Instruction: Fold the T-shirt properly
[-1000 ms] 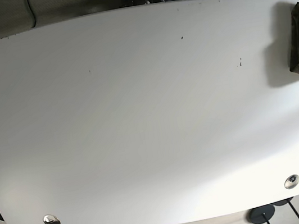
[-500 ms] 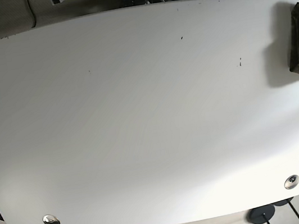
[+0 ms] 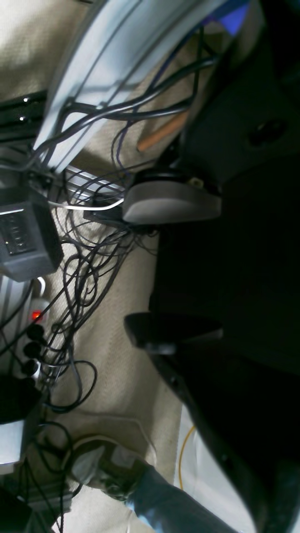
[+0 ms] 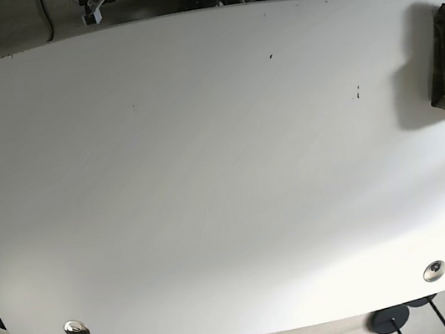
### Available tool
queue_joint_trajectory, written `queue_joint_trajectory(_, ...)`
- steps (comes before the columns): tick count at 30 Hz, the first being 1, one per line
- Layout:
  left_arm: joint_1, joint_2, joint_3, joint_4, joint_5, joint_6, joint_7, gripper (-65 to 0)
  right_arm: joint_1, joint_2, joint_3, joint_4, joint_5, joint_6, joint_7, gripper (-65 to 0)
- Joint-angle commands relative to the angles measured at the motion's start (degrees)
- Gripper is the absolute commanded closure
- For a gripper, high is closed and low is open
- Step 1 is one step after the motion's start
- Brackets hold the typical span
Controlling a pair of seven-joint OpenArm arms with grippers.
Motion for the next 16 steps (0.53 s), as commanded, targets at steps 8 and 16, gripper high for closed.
queue_joint_trajectory(8,-0.50,-0.69,0.08,-0.86,0.27,0.27,-0.02,-31.7,0.18,-0.08,0.02,0.05,0.09,0.13,0.47,-11.1)
queue_joint_trajectory(16,-0.46,-0.98,0.05,-1.43,0.13,0.14,-0.90,-31.6,0.59,-0.32,0.00,-0.08,0.23,0.14,0.54,-11.1)
